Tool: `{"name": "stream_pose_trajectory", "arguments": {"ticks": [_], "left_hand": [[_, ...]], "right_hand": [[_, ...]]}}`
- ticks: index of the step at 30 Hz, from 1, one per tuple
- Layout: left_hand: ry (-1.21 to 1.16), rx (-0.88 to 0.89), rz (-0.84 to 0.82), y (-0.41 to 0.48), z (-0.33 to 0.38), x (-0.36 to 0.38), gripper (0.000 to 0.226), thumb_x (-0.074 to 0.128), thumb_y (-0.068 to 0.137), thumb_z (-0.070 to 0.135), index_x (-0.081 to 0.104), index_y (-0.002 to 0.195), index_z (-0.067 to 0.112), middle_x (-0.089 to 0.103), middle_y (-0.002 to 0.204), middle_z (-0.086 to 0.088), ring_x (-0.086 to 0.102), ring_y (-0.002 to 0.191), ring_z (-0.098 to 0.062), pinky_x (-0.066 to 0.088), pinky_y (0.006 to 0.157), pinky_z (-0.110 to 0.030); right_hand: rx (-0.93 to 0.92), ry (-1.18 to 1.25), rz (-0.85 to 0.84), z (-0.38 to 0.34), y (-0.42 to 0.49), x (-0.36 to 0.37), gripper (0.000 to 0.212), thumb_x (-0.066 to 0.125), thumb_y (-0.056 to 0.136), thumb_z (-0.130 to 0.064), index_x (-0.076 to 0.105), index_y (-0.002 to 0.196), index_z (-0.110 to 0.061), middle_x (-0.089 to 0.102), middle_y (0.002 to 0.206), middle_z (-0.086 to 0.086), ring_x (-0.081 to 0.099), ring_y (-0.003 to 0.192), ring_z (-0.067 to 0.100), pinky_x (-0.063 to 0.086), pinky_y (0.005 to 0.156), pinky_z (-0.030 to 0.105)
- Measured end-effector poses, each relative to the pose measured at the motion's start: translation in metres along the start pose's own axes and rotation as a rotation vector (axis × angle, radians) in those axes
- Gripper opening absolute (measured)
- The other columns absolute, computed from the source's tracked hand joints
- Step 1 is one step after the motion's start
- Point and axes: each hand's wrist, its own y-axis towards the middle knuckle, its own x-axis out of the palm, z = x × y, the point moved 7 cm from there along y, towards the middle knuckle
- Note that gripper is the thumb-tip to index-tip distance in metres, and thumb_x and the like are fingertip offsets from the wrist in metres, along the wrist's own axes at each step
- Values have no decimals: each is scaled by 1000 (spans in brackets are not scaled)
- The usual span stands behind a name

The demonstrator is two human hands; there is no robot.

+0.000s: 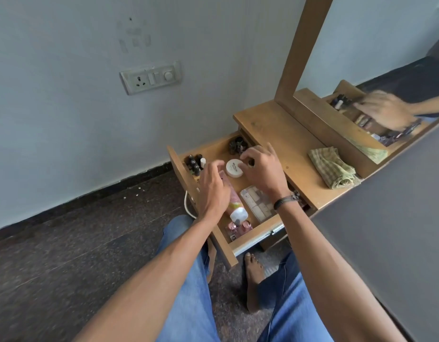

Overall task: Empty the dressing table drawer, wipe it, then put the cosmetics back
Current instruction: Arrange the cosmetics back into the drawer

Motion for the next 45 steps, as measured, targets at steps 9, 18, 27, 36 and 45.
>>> {"name": "stream_pose_trajectory", "arguments": {"ticks": [9, 18, 27, 36, 45], "left_hand": [[-526, -265, 514, -26, -25, -59, 51, 44, 84, -15, 59, 121, 17, 54, 131, -9, 53, 117, -6, 46, 98, -27], [-621, -419, 342, -84, -44, -45, 36, 47, 101, 6, 53, 131, 26, 52, 140, 1, 49, 129, -7, 42, 106, -30], [-691, -370, 246, -100, -43, -35, 41, 52, 103, 21, 45, 144, 20, 45, 146, -2, 51, 129, -8, 48, 101, -29], [-612, -448, 195, -97, -58, -31, 53, 51, 101, 10, 38, 150, 27, 40, 152, -5, 43, 135, -14, 45, 96, -24], [-546, -442, 157, -96, -60, -29, 50, 47, 104, 15, 38, 152, 21, 36, 156, -1, 38, 142, -17, 42, 108, -30]], "right_hand": [[425, 328, 146, 47, -121, -14, 3, 70, 92, -21, 68, 89, -23, 69, 90, -11, 66, 80, 5, 59, 71, 38], [324, 250, 208, 15, -175, 14, 10, 70, 92, -9, 71, 100, -15, 63, 108, -3, 56, 103, 11, 50, 88, 36], [438, 162, 332, 13, -193, 27, 22, 71, 93, -22, 67, 114, -16, 51, 129, 4, 43, 124, 22, 47, 100, 40], [689, 352, 396, 22, -207, 32, 64, 67, 94, -44, 41, 146, -17, 32, 143, 3, 36, 136, 20, 37, 116, 37], [743, 400, 319, 28, -213, 43, 85, 57, 98, -54, 15, 161, -15, 24, 157, 3, 27, 147, 19, 31, 122, 45]]}}
